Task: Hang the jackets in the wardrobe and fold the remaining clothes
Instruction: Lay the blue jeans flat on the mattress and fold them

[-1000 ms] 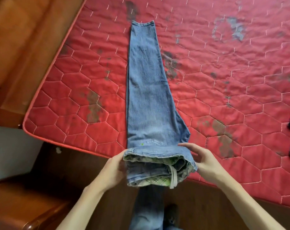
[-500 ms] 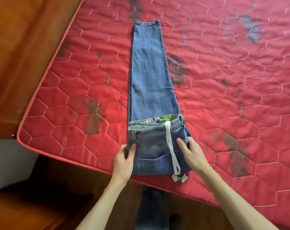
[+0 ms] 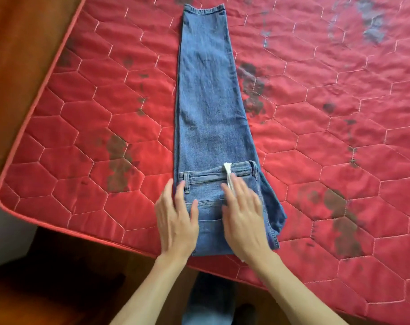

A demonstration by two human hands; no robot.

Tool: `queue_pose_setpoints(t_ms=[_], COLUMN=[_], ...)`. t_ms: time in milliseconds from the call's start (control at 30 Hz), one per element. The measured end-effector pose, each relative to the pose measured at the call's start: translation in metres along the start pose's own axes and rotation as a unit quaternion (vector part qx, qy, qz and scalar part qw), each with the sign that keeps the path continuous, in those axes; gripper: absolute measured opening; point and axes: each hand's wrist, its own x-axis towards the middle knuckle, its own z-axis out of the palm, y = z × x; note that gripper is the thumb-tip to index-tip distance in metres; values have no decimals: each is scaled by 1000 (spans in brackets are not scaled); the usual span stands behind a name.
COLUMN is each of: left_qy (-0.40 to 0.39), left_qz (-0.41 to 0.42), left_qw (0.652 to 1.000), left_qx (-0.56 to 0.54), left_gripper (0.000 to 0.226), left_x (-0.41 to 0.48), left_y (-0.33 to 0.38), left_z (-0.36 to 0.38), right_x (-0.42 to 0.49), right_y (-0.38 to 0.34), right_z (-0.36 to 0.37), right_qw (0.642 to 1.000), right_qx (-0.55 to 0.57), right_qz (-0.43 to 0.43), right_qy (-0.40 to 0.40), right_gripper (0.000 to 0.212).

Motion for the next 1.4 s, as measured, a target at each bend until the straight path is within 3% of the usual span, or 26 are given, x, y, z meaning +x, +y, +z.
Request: queue_pose_setpoints(t_ms=[133,267,400,567,700,767,833,900,1000,1133,1300,1400], left_qy=[-93,-139,-143,-150,-123,-106,-98,-102,-100,-140,-193,-213], left_qz=[192,182,158,111,41,-53,-171,-234,-263,-284,-308,-340], left_qw=[972,964,963,970,990,993,977,962,951,937,921,889], left_qx=[101,133,165,159,61,-16,-79,-100,-130,-150,-140,-222], left_gripper=[49,55,62,63,66,70,75,73,67,67,55,52], left_x=[3,3,1,-16,-41,-55,-66,-72,-70,-62,-53,-48], left_y=[-3,-11,-12,-11,-9,-5,1,5,0,-13,-22,-27], left_z=[24,31,25,12,4,-1,-8,-13,-19,-23,-28,-30], right_x=[-6,-9,-13,-34,-51,-62,-75,-88,-106,-125,-128,-118], right_y=[5,21,22,39,49,49,43,37,24,6,9,10], right_z=[24,26,22,2,-10,-15,-19,-20,-20,-24,-29,-33], right_qw=[989,986,991,991,990,988,983,970,940,917,892,886], right_qx=[-64,-82,-88,-99,-7,13,24,36,85,114,180,196], right_qz=[-87,-75,-4,61,134,149,179,238,329,371,406,416], right_qy=[-101,-127,-96,-68,-48,-27,-10,-2,-26,-94,-86,-62], right_gripper=[54,61,62,63,69,75,82,89,95,77,74,80])
